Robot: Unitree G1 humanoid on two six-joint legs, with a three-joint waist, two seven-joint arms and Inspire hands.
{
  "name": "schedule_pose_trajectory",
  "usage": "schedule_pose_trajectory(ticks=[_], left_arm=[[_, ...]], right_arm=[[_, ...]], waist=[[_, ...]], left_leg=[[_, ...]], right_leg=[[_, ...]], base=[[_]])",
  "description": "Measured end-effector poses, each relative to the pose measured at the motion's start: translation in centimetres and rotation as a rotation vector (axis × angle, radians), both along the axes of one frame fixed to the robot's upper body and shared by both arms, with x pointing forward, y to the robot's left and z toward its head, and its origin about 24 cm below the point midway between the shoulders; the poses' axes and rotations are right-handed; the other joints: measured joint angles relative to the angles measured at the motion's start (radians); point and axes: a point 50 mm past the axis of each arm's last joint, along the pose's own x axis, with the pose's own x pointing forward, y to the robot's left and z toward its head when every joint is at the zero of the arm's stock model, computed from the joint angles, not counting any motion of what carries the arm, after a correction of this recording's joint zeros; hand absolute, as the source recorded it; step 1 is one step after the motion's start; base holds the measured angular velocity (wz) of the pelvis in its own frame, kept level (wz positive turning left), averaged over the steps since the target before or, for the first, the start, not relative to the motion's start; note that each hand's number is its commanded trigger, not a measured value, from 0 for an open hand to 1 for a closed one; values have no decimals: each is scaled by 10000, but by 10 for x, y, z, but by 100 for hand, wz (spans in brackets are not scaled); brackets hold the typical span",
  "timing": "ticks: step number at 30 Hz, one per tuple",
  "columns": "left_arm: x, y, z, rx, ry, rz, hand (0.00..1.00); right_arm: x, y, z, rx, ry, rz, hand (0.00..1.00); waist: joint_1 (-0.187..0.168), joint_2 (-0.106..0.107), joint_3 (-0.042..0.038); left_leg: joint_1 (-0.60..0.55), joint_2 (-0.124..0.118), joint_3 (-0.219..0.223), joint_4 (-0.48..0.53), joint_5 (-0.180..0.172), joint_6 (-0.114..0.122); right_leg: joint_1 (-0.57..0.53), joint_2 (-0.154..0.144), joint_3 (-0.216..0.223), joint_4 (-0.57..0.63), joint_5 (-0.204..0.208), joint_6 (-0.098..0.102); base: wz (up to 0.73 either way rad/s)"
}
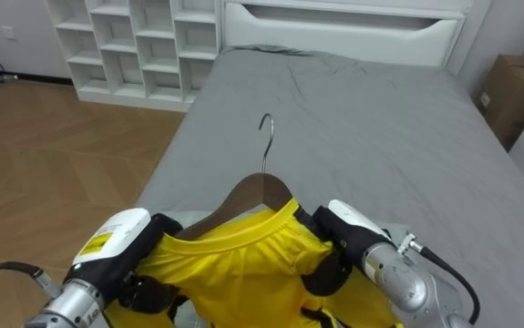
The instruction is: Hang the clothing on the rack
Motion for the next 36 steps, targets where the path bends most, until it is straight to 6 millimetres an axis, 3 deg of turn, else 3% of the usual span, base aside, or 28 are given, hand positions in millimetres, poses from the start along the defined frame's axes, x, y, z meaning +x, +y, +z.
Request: schedule_pose_trajectory(ticks=[16,36], left_arm=[[0,-4,1,-379,-38,-34,0],[0,-5,0,-656,45,-32,0]], right_arm=[[0,2,-1,11,7,2,100],[-8,-5,-10,35,220,-419,100]], waist=[[-8,-66,31],[-152,-17,4]], left_leg=[[11,-9,56,9,0,0],[46,-16,20,0,-2,1]], right_leg=[[-3,-5,16,-96,-2,-2],[45,-8,20,-114,0,-5]], base=[[0],[0]])
